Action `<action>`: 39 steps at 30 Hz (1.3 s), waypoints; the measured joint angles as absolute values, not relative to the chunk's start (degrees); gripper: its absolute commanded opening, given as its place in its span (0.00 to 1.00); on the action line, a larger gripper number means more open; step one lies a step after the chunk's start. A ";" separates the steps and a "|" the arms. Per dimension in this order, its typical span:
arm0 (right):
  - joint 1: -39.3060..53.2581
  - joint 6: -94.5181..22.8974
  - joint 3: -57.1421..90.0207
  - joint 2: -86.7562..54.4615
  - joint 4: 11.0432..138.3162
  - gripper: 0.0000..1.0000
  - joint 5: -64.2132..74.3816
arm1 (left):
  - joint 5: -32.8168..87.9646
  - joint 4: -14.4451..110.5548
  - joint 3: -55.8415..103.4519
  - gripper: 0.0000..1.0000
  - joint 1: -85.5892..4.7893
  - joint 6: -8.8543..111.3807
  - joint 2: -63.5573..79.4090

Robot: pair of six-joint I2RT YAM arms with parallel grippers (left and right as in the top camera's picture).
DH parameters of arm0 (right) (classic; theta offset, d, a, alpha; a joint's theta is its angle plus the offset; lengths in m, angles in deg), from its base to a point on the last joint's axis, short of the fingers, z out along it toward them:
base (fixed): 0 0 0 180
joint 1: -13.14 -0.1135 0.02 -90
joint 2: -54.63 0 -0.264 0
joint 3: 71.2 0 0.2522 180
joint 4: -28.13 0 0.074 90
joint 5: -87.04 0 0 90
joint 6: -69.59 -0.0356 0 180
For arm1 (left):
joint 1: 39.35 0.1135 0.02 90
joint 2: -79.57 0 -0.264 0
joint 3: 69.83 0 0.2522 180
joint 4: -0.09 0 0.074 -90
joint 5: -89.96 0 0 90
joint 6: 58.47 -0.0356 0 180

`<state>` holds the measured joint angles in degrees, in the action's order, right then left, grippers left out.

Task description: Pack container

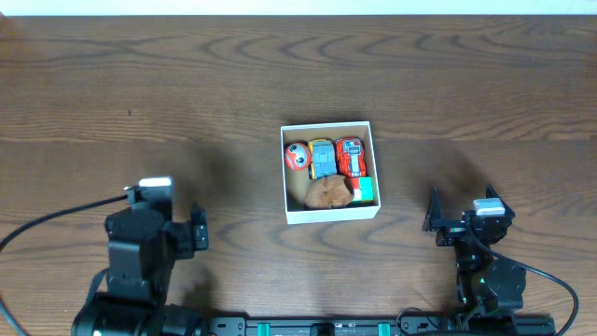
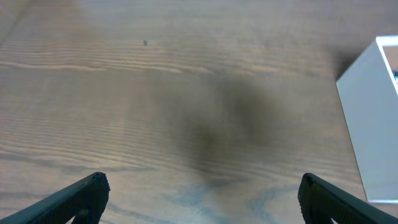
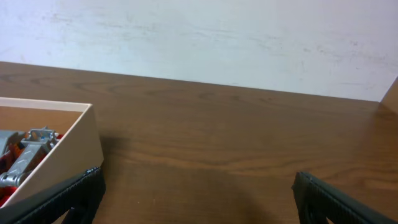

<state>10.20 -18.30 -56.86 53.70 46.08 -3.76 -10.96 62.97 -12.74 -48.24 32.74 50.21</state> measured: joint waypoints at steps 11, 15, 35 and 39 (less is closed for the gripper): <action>10.20 -18.30 -56.88 53.76 46.06 0.99 -3.74 | -9.87 48.07 -34.36 0.98 -43.06 34.23 72.07; 10.20 -18.30 -56.88 53.78 46.06 0.99 -3.74 | -9.82 37.71 -41.18 0.98 -42.86 34.47 76.48; 10.20 -18.30 -56.88 53.81 46.01 0.99 -3.74 | -8.77 15.06 -54.64 0.98 -41.31 32.56 78.99; 10.20 -18.30 -56.88 53.81 46.01 0.99 -3.74 | -8.32 15.11 -54.62 0.98 -41.31 32.56 78.99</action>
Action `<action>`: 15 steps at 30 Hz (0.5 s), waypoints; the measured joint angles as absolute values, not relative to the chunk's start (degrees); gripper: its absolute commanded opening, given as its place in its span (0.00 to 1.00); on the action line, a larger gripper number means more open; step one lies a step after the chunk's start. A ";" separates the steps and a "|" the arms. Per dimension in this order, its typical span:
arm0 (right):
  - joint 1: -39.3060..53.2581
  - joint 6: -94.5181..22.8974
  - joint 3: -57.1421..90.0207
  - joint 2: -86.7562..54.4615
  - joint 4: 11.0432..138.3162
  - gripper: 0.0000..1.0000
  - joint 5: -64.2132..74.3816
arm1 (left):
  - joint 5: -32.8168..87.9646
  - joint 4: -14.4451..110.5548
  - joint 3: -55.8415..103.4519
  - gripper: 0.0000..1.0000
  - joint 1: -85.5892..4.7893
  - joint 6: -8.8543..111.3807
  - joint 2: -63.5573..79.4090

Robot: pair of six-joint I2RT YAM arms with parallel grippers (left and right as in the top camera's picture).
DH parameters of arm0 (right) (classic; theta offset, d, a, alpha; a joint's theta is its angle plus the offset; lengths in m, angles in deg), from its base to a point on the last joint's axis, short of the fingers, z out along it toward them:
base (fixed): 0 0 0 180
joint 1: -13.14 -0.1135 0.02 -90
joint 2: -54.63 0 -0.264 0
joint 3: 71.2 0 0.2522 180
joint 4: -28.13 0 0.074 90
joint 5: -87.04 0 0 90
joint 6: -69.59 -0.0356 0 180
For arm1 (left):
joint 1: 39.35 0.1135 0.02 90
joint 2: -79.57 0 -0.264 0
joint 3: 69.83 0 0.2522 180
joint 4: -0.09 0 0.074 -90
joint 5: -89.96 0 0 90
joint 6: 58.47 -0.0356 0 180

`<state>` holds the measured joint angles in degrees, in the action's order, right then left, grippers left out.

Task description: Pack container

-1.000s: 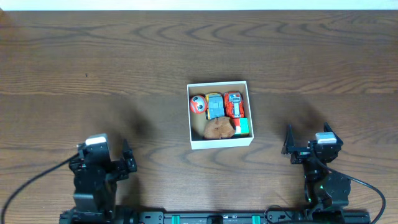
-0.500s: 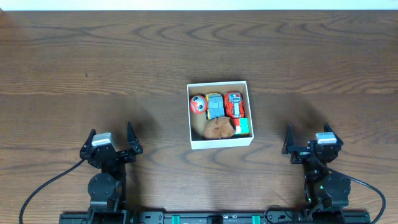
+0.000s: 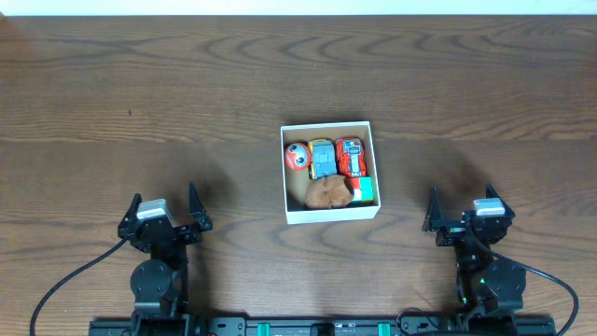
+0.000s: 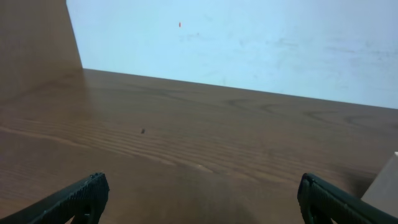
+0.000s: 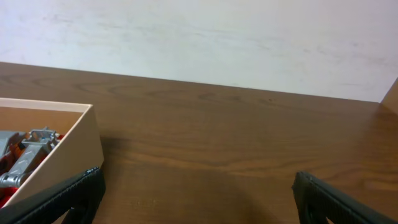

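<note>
A white open box [image 3: 330, 216] sits mid-table, holding an orange ball [image 3: 297, 157], a blue toy car [image 3: 322, 157], a red toy car [image 3: 351, 155], a brown lump [image 3: 327, 192] and a green-and-red block [image 3: 364, 190]. My left gripper [image 3: 164, 205] rests near the front edge, left of the box, open and empty. At the front right my right gripper [image 3: 464, 211] is open too, with nothing between its fingers. The right wrist view shows the box [image 5: 62, 155] at the left with toy parts inside; the left wrist view catches only a box corner [image 4: 385, 180].
The brown wooden table [image 3: 140, 84] reaches to a pale wall at the back [image 5: 199, 37]. A small dark speck [image 3: 130, 113] lies on the table's left half. Both arm bases stand at the front edge.
My left arm has drawn back and folded low at the front edge; its camera now looks level across the table toward the wall. The right arm and the box contents are unchanged.
</note>
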<state>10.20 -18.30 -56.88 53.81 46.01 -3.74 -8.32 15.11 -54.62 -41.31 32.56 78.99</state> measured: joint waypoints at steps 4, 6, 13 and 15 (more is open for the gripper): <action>10.20 -18.30 -56.88 53.81 46.01 0.99 -3.74 | -7.99 15.15 -54.60 0.98 -41.31 32.56 78.99; 10.20 -18.30 -56.88 53.81 46.01 0.99 -3.74 | -7.94 15.17 -54.60 0.98 -41.31 32.56 78.99; 10.20 -18.30 -56.88 53.81 46.01 0.99 -3.74 | -7.92 15.17 -54.60 0.98 -41.31 32.56 78.99; 10.20 -18.30 -56.88 53.81 46.01 0.99 -3.74 | -7.92 15.17 -54.60 0.98 -41.31 32.56 78.99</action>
